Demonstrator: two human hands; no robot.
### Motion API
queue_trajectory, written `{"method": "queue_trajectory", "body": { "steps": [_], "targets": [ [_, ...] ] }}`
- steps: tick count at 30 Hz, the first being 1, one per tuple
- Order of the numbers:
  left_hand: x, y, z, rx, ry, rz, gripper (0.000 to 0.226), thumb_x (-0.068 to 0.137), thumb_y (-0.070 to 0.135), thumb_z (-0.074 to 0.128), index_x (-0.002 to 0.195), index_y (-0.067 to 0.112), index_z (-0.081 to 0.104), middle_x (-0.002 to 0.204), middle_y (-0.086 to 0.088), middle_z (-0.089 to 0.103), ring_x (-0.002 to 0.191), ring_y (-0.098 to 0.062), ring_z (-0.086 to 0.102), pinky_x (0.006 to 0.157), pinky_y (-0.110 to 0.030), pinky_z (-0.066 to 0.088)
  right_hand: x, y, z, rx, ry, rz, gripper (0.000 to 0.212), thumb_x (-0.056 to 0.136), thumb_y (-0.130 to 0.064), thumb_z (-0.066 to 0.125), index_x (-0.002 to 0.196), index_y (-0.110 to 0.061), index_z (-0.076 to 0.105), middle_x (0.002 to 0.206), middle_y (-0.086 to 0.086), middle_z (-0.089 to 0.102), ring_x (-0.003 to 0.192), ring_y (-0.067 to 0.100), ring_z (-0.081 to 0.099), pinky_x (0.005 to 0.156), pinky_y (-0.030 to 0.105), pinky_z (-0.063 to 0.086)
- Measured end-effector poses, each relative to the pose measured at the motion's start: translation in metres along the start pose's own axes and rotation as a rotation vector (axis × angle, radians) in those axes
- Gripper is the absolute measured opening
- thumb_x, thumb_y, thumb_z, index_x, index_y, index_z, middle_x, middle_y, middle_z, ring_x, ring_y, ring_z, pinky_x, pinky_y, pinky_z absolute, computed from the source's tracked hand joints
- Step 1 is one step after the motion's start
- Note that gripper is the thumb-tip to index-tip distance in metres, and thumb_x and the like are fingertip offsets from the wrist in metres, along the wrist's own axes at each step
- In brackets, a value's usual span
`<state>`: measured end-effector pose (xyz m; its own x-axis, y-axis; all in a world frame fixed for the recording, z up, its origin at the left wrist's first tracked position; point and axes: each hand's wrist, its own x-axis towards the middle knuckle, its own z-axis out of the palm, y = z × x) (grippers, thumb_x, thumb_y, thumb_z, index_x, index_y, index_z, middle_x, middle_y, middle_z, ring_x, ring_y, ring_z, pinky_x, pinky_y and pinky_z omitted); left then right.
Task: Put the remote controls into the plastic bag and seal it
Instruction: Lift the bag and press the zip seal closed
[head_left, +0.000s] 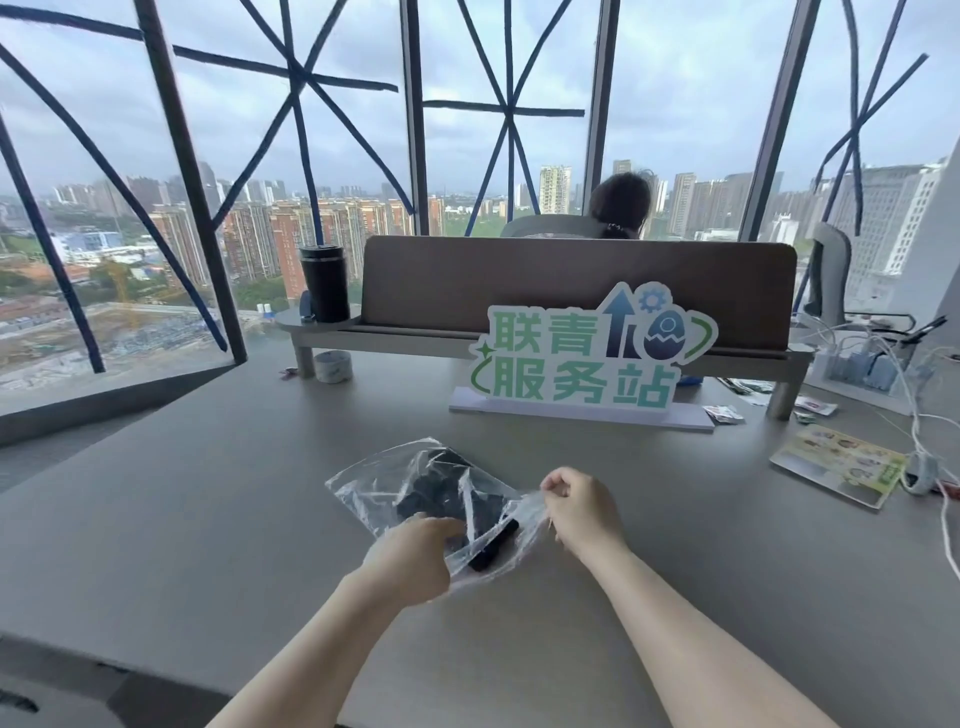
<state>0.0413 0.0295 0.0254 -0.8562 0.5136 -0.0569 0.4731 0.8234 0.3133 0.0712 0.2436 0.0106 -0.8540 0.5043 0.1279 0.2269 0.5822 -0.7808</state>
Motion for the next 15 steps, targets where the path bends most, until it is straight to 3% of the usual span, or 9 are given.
{"method": "queue_trajectory", "body": {
  "steps": [2,5,7,10,15],
  "targets": [
    [-0.001,-0.005,-0.013,-0.08,0.018,-0.094,0.066,0.07,-0.003,0.041,0.125,0.032,0.056,0.117,-0.002,0.064,0.078,-0.024,0.069,0.059,-0.029,0.056,-0.005,-0.011,-0.011,0.079,0.032,0.001,0.022,0.083,-0.007,0.054,0.079,-0.02,0.071,0.067,0.001,0.072,0.04,0.019,0.058,0.044,0.026,0.048],
    [0.009,-0.003,-0.048,-0.478,0.207,-0.139,0.048,0.073,-0.005,0.045,0.107,0.019,0.068,0.077,-0.007,0.064,0.043,-0.024,0.063,0.044,-0.032,0.056,-0.009,-0.037,-0.041,0.292,0.06,0.036,0.025,0.086,-0.004,0.054,0.078,-0.014,0.076,0.052,0.001,0.065,0.034,0.013,0.052,0.035,0.022,0.041],
    [0.014,0.008,-0.081,-0.715,0.343,-0.111,0.031,0.077,-0.006,0.054,0.091,0.014,0.071,0.074,-0.011,0.064,0.041,-0.02,0.061,0.045,-0.028,0.056,-0.009,-0.059,-0.064,0.458,0.087,0.034,0.025,0.087,-0.002,0.054,0.078,-0.01,0.076,0.052,0.005,0.064,0.035,0.012,0.051,0.036,0.023,0.043],
    [0.018,0.032,-0.139,-0.894,0.453,0.006,0.016,0.078,-0.003,0.067,0.08,0.012,0.07,0.071,-0.012,0.067,0.042,-0.008,0.063,0.046,-0.019,0.055,-0.008,-0.097,-0.103,0.634,0.205,-0.032,0.024,0.086,0.002,0.054,0.082,-0.004,0.077,0.054,0.009,0.064,0.034,0.011,0.051,0.034,0.022,0.044],
    [0.022,0.064,-0.193,-1.112,0.388,0.103,0.012,0.075,0.0,0.073,0.087,0.002,0.072,0.068,-0.009,0.066,0.05,-0.007,0.064,0.05,-0.014,0.054,-0.009,-0.132,-0.152,0.732,0.3,-0.118,0.024,0.086,0.003,0.053,0.089,-0.004,0.076,0.058,0.009,0.066,0.035,0.011,0.055,0.036,0.022,0.05]
  ]
}}
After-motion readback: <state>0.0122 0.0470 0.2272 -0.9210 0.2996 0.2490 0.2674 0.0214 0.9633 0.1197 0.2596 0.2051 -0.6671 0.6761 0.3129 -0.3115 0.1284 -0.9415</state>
